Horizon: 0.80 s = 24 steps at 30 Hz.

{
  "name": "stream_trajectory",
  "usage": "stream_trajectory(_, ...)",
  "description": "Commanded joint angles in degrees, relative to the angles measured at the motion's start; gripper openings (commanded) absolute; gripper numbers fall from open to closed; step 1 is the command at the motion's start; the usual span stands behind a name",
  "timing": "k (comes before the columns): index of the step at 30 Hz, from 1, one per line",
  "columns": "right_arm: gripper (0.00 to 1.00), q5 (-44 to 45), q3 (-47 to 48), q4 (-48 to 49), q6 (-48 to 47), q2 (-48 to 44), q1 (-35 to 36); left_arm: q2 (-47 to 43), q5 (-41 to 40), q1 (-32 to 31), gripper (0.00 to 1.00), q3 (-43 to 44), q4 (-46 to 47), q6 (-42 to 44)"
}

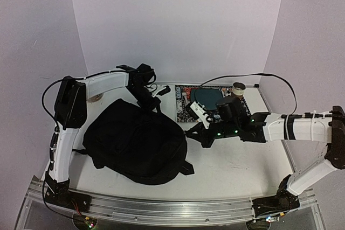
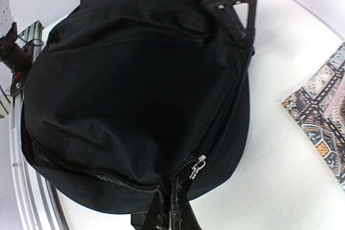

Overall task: Pack the student bag
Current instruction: Zip the student bag into the largest pocket of the bag.

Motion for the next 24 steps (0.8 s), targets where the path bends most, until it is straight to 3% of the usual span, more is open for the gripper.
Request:
stream_trajectory(1, 0.0, -8.0, 3.9, -8.3, 2.4, -6.3, 3.1, -2.5, -24.6, 9.0, 0.0, -0.2, 10.1, -7.0)
stream_trajectory(4, 0.0, -7.6, 5.6, -8.1, 3.0, -6.6, 3.1, -2.5, -25.7, 9.4, 0.0, -0.3, 10.6, -7.3)
stream_trajectory(8, 0.0, -7.1, 6.7, -8.4, 3.8, -3.4, 3.0, -5.5, -15.3, 9.2, 0.07, -3.5, 13.2, -9.0)
stream_trajectory(11, 0.0, -9.8, 7.4, -8.0, 5.8, -0.1, 3.1, -10.3, -12.0, 8.9, 0.08, -9.0, 18.6, -11.1)
stream_trajectory(17, 0.0, -14.3, 9.2, -7.0, 9.5, 0.1, 5.5, -10.1, -22.2, 9.6, 0.0, -12.2, 20.4, -15.3)
stream_trajectory(24, 0.0, -18.7, 9.8, -8.3, 10.0, -2.9, 8.1, -1.8, -23.6, 10.1, 0.0, -5.0, 20.2, -19.4)
